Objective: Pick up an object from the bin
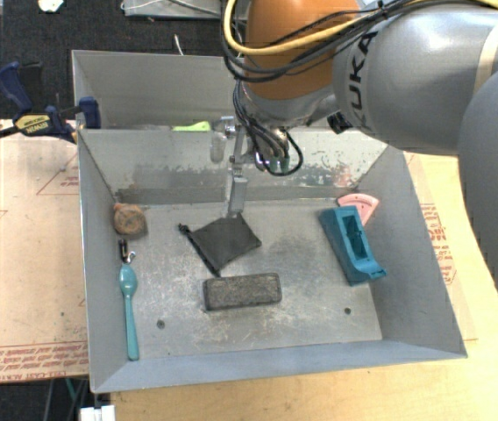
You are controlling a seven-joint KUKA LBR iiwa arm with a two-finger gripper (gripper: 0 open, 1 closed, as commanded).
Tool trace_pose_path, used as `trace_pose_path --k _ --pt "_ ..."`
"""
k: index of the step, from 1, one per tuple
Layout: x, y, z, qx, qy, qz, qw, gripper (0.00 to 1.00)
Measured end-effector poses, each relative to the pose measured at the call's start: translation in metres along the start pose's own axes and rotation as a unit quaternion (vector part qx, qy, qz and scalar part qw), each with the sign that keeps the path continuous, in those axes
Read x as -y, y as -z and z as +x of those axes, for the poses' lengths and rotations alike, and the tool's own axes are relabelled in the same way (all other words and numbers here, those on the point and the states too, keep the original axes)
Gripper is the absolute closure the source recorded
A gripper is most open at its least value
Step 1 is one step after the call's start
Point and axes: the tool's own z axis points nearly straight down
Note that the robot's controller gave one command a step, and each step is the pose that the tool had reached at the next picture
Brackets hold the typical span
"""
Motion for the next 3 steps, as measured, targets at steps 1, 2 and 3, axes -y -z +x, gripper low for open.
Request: trace_pose_path --k 1,2,3 --pt "0.001 0.006 -0.001 0.0037 -0.001 -0.001 1.0 0.0" --pt "0.028 -0.069 0.01 0.0047 0.067 0.0 0.9977 0.0" --pt "0.061 -0.084 0.028 0.0086 0.124 0.0 0.9922 0.0"
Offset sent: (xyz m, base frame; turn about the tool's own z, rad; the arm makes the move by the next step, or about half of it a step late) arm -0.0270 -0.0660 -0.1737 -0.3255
